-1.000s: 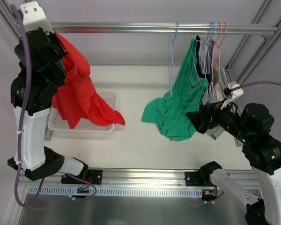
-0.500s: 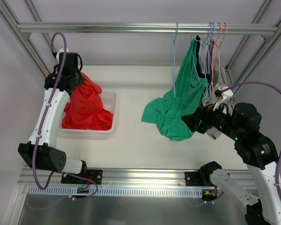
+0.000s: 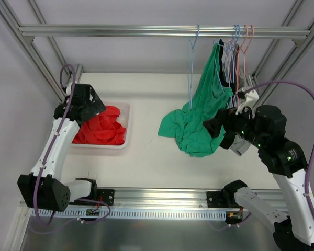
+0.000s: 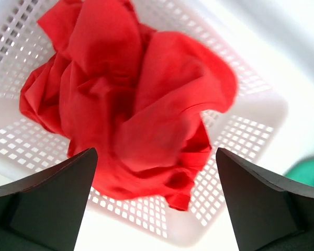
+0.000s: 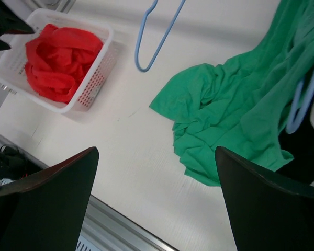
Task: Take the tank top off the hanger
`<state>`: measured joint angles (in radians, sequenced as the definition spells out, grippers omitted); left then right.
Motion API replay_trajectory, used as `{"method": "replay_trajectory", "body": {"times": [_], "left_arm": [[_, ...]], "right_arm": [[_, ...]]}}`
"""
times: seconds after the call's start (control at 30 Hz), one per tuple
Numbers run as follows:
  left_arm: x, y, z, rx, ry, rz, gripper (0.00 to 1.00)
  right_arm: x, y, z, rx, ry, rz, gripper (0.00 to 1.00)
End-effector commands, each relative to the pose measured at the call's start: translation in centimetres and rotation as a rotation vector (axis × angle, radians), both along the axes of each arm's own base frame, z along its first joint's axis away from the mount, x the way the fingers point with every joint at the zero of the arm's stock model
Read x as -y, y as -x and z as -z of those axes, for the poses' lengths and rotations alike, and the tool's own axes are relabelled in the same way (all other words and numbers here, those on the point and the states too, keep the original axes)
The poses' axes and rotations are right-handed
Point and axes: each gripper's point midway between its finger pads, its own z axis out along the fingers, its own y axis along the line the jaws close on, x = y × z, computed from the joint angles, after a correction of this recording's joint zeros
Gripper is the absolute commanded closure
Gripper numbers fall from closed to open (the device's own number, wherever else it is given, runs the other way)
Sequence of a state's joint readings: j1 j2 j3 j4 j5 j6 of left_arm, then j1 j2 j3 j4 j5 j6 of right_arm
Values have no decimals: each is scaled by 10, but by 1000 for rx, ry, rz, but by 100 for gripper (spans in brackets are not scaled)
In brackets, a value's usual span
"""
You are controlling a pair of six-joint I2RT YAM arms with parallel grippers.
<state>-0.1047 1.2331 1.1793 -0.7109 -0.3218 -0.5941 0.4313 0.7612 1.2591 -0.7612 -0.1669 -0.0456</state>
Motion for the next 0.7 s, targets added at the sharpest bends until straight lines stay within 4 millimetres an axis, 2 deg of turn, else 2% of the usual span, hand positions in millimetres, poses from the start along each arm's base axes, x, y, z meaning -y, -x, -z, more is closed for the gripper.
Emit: {"method": "replay_trajectory", "body": {"times": [0.0,0.03,0.07,0.13,0.17,0.2,0.23,0.27,0.3,0.33,0.37,0.4,0.43,0.47,0.53,0.67], "left_arm": [[16,1,-54,167,51,108,1],[20,9,-71,222,63,141,1],[31,14,-80,247,96,207,1],[42,28,-98,304,96,320,1],[60,36,-102,317,150,422,1],[68,44,-105,333,158,489,1],[75,55,-113,370,176,538,1],[83,63,-107,364,205,584,1],[98,79,-113,405,244,686,1],[104,86,-112,414,256,727,1],[108,92,-97,391,270,754,1],[108,97,-91,392,258,778,1],[106,103,-90,416,238,784,1],[104,105,-72,384,231,778,1],[100,109,-51,361,209,777,1],[104,112,-34,343,236,784,1]], "right_arm": [[20,-28,-36,84,47,145,0],[24,-33,-35,72,77,168,1],[30,-48,-45,75,109,225,0],[37,-62,-51,70,151,275,1],[39,-68,-67,97,146,299,0],[40,-84,-63,75,174,327,1],[40,-91,-67,82,189,330,2],[43,-99,-71,86,200,348,8],[45,-114,-78,91,217,369,13],[46,-121,-79,85,219,374,17],[49,-127,-81,80,214,375,24],[47,-137,-86,77,213,371,27],[47,-141,-88,76,215,375,28],[47,-144,-90,81,217,369,29],[45,-150,-96,93,224,357,29],[43,-163,-92,87,266,335,33]]}}
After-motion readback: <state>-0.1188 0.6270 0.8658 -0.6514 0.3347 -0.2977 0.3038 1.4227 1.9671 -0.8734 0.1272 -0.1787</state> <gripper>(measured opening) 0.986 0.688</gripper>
